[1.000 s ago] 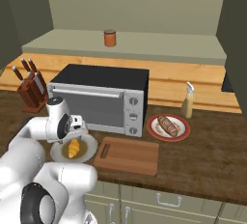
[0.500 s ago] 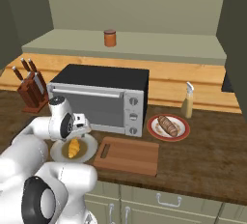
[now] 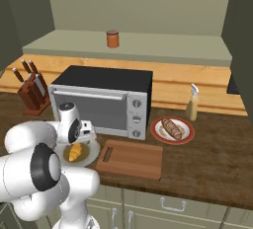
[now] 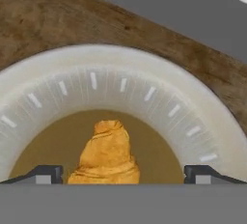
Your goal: From the different types of pastries on the counter, select a croissant and place it on the cutting board. Then retrieve a jar of jam from the cabinet and place it alongside the croissant on the cutting board.
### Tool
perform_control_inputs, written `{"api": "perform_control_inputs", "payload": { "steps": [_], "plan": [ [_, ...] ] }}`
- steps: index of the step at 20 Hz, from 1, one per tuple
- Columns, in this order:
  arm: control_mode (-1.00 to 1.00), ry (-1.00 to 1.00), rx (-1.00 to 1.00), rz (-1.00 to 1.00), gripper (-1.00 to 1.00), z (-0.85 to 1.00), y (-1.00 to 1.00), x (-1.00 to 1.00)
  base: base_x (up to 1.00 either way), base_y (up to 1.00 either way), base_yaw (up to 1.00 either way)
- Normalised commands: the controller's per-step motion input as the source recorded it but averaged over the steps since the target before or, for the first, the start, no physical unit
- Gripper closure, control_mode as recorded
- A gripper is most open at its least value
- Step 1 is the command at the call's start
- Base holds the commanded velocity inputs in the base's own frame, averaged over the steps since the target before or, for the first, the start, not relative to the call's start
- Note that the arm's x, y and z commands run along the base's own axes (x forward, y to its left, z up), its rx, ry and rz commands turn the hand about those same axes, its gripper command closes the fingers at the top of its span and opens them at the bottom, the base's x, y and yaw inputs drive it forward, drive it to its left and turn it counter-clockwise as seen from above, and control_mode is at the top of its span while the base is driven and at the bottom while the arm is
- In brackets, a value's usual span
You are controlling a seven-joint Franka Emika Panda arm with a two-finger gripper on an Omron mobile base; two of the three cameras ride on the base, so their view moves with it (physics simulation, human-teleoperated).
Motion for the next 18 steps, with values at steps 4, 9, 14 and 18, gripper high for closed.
{"api": "perform_control_inputs", "payload": {
  "steps": [4, 9, 14, 18],
  "plan": [
    [-1.00, 0.00, 0.04, 0.00, -1.00, -0.68, -0.01, -0.11, 0.00, 0.00, 0.00],
    [-1.00, 0.00, 0.03, 0.00, 1.00, -0.59, -0.02, -0.06, 0.00, 0.00, 0.00],
    [-1.00, -0.01, 0.00, 0.00, 1.00, -0.09, 0.00, -0.01, 0.00, 0.00, 0.00],
    [-1.00, 0.00, 0.00, 0.00, 1.00, 0.14, -0.29, -0.28, 0.00, 0.00, 0.00]
  ]
}}
